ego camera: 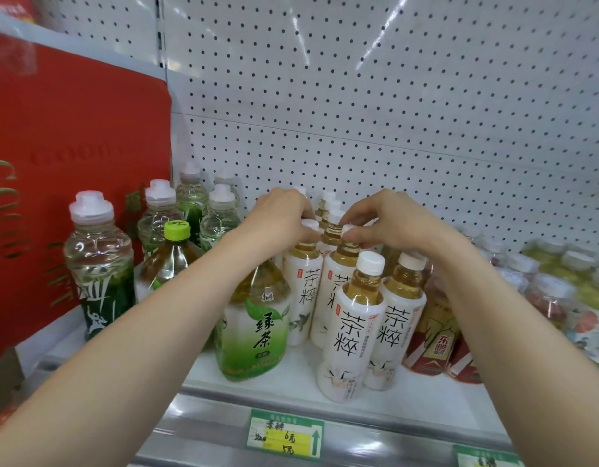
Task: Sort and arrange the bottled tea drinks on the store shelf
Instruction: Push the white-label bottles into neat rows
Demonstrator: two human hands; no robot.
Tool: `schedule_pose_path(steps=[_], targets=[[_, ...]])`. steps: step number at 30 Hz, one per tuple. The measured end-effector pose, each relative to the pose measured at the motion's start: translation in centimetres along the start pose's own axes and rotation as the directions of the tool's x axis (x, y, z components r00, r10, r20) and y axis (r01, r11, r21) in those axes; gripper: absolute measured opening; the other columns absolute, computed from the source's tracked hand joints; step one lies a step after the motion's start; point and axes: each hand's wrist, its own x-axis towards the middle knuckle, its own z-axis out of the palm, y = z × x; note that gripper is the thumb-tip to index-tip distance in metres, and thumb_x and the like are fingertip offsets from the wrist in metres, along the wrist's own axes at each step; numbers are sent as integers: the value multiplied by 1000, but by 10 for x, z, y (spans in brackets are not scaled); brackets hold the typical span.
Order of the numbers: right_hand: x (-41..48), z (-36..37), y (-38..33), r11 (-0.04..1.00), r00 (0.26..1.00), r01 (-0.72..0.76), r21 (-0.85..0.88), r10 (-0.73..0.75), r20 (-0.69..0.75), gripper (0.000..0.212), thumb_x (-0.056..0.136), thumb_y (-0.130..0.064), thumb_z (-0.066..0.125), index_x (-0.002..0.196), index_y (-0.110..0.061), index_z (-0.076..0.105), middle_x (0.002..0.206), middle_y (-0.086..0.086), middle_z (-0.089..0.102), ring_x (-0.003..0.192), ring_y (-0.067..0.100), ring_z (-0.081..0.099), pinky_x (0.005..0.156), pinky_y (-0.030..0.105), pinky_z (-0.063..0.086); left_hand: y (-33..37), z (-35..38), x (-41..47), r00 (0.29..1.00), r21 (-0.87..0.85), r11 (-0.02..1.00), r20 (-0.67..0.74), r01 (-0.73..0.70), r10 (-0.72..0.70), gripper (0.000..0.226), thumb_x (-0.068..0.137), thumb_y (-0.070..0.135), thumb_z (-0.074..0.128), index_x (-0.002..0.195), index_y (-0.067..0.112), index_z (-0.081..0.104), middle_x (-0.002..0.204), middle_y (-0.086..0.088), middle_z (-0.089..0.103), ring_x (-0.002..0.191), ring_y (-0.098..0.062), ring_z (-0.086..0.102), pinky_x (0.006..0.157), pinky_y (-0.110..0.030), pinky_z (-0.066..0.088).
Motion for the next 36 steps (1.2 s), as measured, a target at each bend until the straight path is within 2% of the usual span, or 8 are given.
schedule_pose_path(steps=[3,7,10,14,19,24,28,36], targets=[[-4,-1,0,998,999,45,-36,-45,13,28,81,-28,81,108,-31,74,111,-6,72,80,-8,64,62,4,42,-4,-2,0,1000,-63,998,11,-21,21,34,82,30,77,115,24,72,112,0,71,107,-21,59,87,-31,43],[-15,-5,3,999,1000,6,-40,-6,8,39,83,-42,76,121,-37,65,110,-9,71,95,6,66,85,24,48,-6,-5,-3,999,-76,996,24,-46,48,40,82,32,76,121,25,69,116,1,70,108,-19,61,95,-34,47],[-38,-7,16,997,968,40,67,-22,-252,22,88,-44,69,109,-36,68,96,-16,72,89,-1,65,80,26,54,-15,-6,-19,996,-139,988,-64,-66,58,47,84,39,72,129,29,61,116,7,68,108,-15,62,98,-39,49],[-83,14,19,979,834,192,72,-124,-538,14,89,-53,59,87,-43,68,89,-29,68,86,-5,62,69,10,44,-39,7,-56,953,-311,948,-301,-63,-35,42,83,51,67,121,34,60,102,20,65,95,-2,62,86,-32,50],[-100,41,7,991,910,28,-133,-80,-407,35,78,-69,56,97,-43,70,98,-16,63,116,17,41,86,35,30,-56,36,-88,963,-448,894,-235,14,-133,41,81,66,59,103,32,61,92,20,64,87,3,59,73,-28,48],[-97,40,-14,968,930,26,-251,-115,-348,40,85,-57,59,84,-19,71,79,-1,64,98,18,47,75,32,30,-53,42,-99,954,-525,850,-275,-45,-119,34,92,52,53,102,20,62,91,10,66,86,-10,62,75,-31,50],[-88,56,-33,973,927,101,-207,-167,-335,38,90,-47,59,84,-11,67,87,6,63,103,18,45,73,29,27,-53,31,-118,915,-637,764,-364,-109,-173,37,92,51,53,103,18,65,94,6,71,87,-15,66,81,-43,54],[-56,83,-55,986,945,168,-19,-167,-282,28,94,-40,63,93,-12,68,87,6,64,102,23,50,76,31,34,-63,1,-138,903,-674,715,-404,-186,-146,27,94,45,50,99,26,68,95,17,72,85,0,64,78,-30,49]])
